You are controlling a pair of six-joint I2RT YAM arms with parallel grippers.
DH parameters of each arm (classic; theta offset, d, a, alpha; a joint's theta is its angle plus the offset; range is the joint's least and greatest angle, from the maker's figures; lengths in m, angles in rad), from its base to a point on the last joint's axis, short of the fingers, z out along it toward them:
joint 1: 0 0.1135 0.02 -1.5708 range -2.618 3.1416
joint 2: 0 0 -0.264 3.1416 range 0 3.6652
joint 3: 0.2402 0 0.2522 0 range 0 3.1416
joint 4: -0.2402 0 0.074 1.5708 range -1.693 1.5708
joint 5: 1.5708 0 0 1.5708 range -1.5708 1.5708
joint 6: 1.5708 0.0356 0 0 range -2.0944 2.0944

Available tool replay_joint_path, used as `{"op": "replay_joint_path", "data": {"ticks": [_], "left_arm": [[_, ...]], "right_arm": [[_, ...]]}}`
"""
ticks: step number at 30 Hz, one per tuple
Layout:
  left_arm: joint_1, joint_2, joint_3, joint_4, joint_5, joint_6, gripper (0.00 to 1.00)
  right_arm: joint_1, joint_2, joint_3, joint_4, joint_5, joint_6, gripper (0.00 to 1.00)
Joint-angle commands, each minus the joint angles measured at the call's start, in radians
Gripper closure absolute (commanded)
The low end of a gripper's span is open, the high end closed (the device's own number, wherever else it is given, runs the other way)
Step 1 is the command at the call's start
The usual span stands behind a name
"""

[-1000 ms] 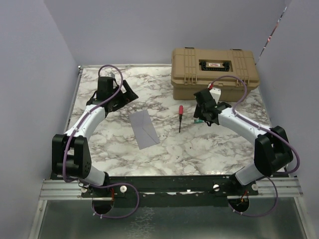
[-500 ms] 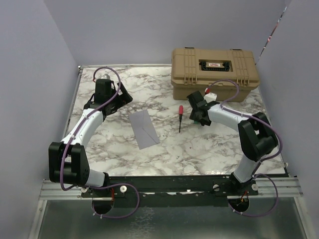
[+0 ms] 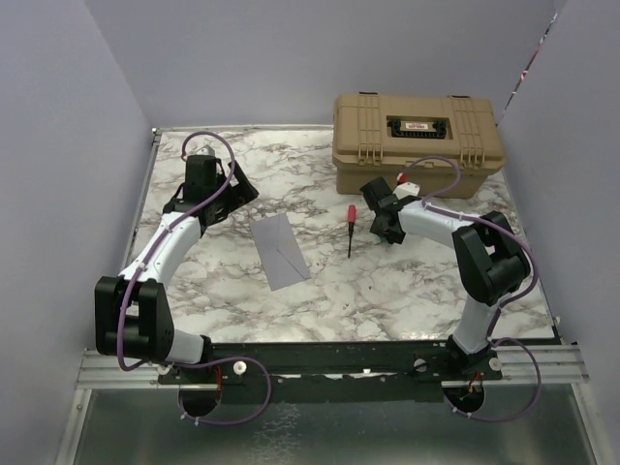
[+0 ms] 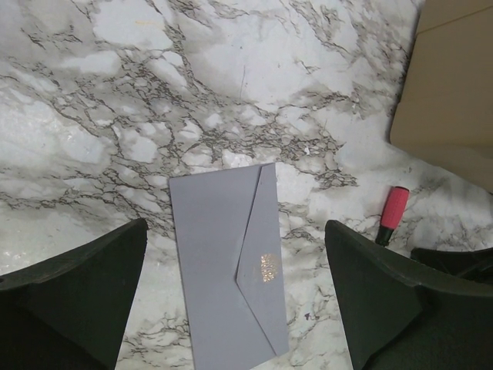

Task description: Place the letter into the envelope and seal it

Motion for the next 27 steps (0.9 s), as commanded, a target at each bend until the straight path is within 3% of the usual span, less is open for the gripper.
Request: {"op": "replay_joint_path", "data": {"ticks": [1, 4, 10, 15, 18, 23, 27], "left_arm": [[0.004, -0.003, -0.019, 0.046, 0.071, 0.017, 0.04], [0.005, -0.005, -0.026, 0.065, 0.098, 0.015, 0.04], [0.005, -0.014, -0.033, 0.083, 0.154, 0.029, 0.04], [0.004, -0.017, -0.039, 0.082, 0.177, 0.040, 0.04], [0.005, -0.017, -0.040, 0.084, 0.205, 0.051, 0.05], [0.002, -0.022, -0.039, 0.091, 0.284, 0.075, 0.05], [-0.015, -0.031, -0.052, 0.122, 0.327, 0.052, 0.05]], "right_arm": [[-0.008, -0.015, -0.008, -0.005, 0.035, 0.029, 0.58], [-0.018, 0.003, 0.009, -0.052, 0.029, 0.034, 0.63], [-0.039, -0.011, -0.022, -0.037, 0.013, 0.020, 0.57], [-0.051, -0.004, -0.020, -0.009, -0.012, -0.011, 0.58], [-0.058, 0.001, -0.024, -0.013, -0.024, -0.005, 0.67], [-0.058, -0.047, -0.058, -0.017, -0.043, 0.014, 0.91], [-0.059, -0.157, -0.084, -0.045, -0.092, 0.030, 1.00]]}}
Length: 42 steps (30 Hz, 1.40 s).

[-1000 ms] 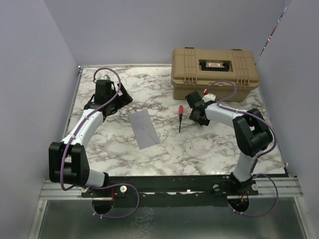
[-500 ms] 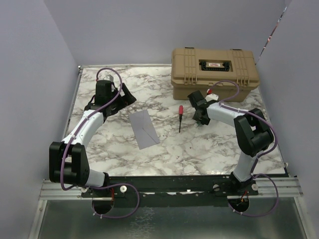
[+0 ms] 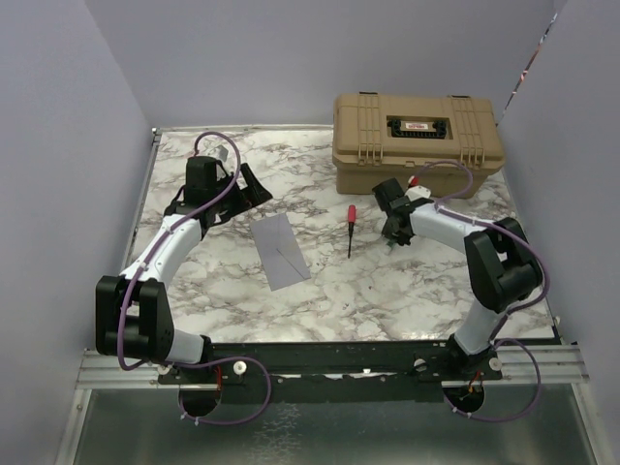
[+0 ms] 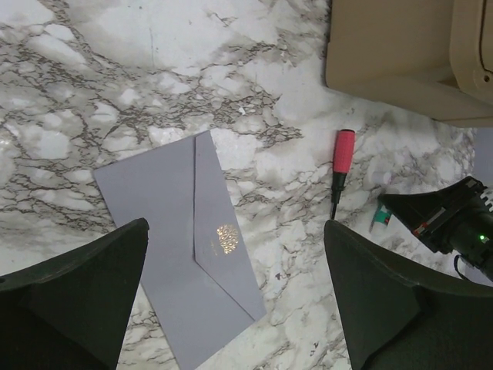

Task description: Place the letter into the envelope and seal it

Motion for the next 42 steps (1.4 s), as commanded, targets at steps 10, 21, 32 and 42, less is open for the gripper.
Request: {"op": "replay_joint_path", "data": {"ticks": [10, 21, 32, 42], "left_arm": [[-0.272, -0.030, -0.097, 0.394, 0.223, -0.136, 0.05], [-0.405, 0.053, -0.026, 0.700, 0.315, -0.296, 0.08], [-0.408, 0.081, -0.035, 0.903, 0.320, -0.448, 0.40], [-0.423, 0.115, -0.004, 0.913, 0.395, -0.428, 0.67]], "right_arm": [[-0.008, -0.473, -0.185, 0.278, -0.526, -0.032, 1.00], [-0.007, -0.559, -0.183, 0.796, -0.908, -0.055, 0.99], [-0.008, -0.524, -0.159, 0.900, -0.991, 0.005, 0.98], [-0.007, -0.501, -0.150, 0.910, -0.996, 0.019, 0.98]]}}
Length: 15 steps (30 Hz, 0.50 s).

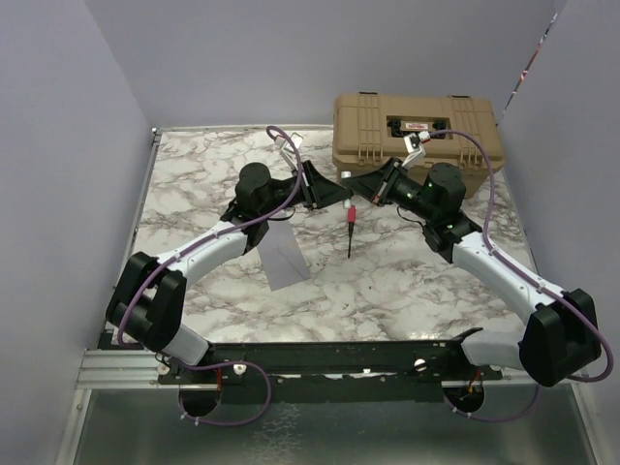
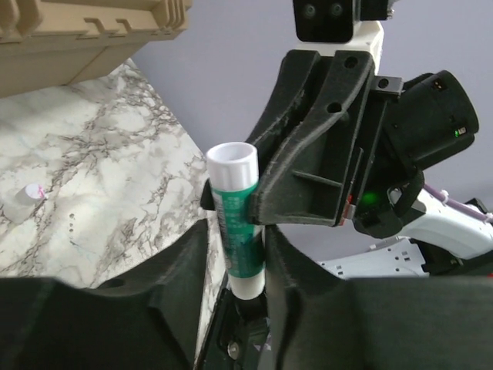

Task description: Place the letter into the envelope and seal it

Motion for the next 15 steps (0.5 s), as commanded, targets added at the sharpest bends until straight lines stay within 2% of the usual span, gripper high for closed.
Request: {"op": "replay_joint_path", "data": {"ticks": [1, 4, 5, 6, 9, 10, 13, 15], "left_arm": [[-0.010, 0.007, 0.024, 0.036, 0.073, 0.030, 0.71], [-0.010, -0.001, 0.021, 0.036, 0.097, 0.066, 0.89], [-0.011, -0.003, 0.022, 0.036, 0.105, 0.079, 0.97], [-0.010, -0.004, 0.022, 0.036, 0.112, 0.092, 1.00], [-0.010, -0.010, 0.021, 0.038, 0.147, 0.155, 1.00], [-0.009, -0.015, 0.021, 0.038, 0.163, 0.179, 1.00], [-0.007, -0.025, 0.023, 0.031, 0.230, 0.245, 1.00], [-0.006, -0.030, 0.032, 0.013, 0.277, 0.281, 1.00]], "right_arm": [[0.002, 0.006, 0.037, 0.042, -0.037, 0.018, 0.98], [0.002, -0.010, 0.040, 0.026, -0.032, 0.011, 0.96], [0.002, -0.013, 0.047, 0.009, -0.033, 0.005, 0.94], [0.002, -0.013, 0.062, -0.026, -0.037, -0.012, 0.88], [0.001, -0.019, 0.132, -0.174, -0.041, -0.119, 0.58], [0.001, -0.021, 0.160, -0.231, -0.038, -0.162, 0.51], [0.001, -0.009, 0.260, -0.421, -0.033, -0.314, 0.42], [0.002, 0.009, 0.323, -0.526, -0.058, -0.407, 0.40]]}}
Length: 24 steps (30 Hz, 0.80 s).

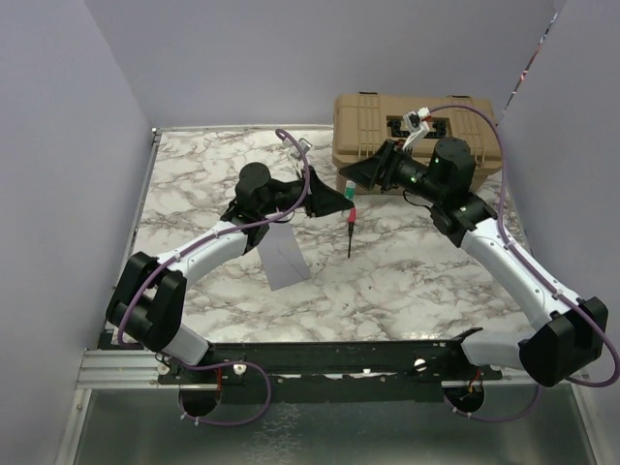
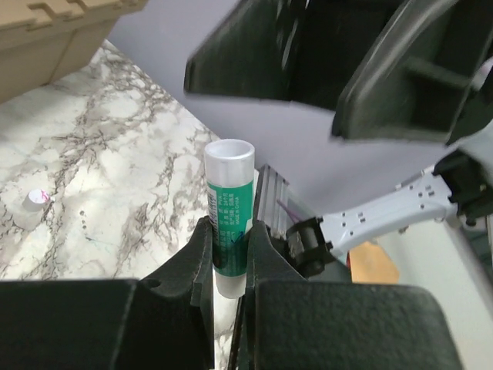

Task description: Place the letter into the envelope and seal it

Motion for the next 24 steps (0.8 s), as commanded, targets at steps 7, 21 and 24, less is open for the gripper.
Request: {"op": "replay_joint_path", "data": {"ticks": [7, 21, 24], "left_arm": [[0.007, -0.047, 0.049, -0.065, 0.199, 0.198, 1.00], [0.015, -0.067, 0.053, -0.080, 0.216, 0.217, 1.00], [0.016, -0.065, 0.055, -0.085, 0.218, 0.220, 1.00]], "right_arm": [[0.002, 0.055, 0.253, -0.539, -0.186, -0.459, 0.40], [0.001, 0.072, 0.273, -0.577, -0.263, -0.469, 0.62], [0.001, 0.071, 0.264, -0.556, -0.262, -0.450, 0.57]]}}
